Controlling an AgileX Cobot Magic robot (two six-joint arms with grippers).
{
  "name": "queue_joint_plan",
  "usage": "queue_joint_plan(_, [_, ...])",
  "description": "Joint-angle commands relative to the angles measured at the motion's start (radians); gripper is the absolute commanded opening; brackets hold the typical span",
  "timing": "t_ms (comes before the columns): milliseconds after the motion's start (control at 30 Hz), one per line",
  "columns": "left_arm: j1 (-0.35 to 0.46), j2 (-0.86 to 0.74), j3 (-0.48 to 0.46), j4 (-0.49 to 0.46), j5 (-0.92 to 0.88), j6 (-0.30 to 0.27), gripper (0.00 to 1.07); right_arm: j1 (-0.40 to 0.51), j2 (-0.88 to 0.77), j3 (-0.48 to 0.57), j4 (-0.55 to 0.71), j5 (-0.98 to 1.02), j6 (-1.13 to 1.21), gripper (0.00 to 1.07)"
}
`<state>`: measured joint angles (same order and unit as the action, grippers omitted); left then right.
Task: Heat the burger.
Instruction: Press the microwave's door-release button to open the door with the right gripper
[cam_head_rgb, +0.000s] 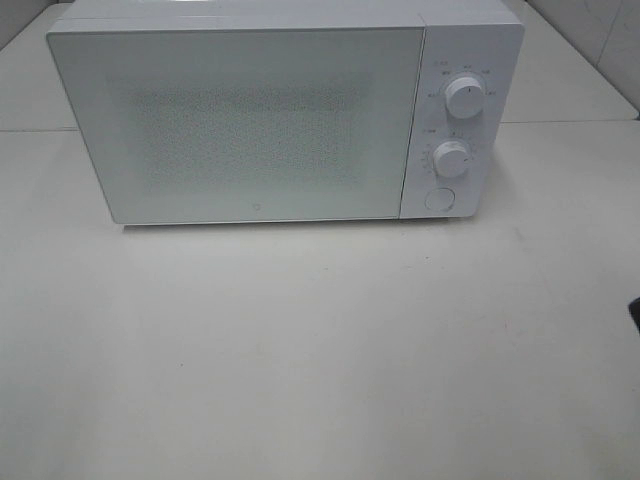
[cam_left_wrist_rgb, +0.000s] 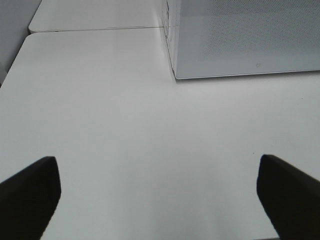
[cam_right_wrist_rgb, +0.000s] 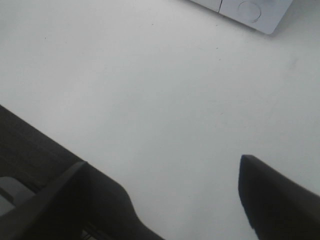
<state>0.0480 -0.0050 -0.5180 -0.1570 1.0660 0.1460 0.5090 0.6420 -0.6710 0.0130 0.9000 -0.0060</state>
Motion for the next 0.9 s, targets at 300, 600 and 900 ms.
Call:
queue_joint_plan(300, [0.005,-0.015,0.002,-0.01,0.003,-0.008,1.0,-0.211,-0.341,0.104,-0.083,-0.021,0.053,0.76])
queue_joint_plan(600, [0.005,-0.015,0.002,-0.01,0.003,-0.008,1.0,-0.323,-0.508,0.152,-0.1,-0.03,0.104,0.76])
queue_joint_plan(900, [0.005,-0.015,0.002,-0.01,0.003,-0.008,1.0,-0.423,-0.62,0.166,-0.096,0.044,0.116,0.76])
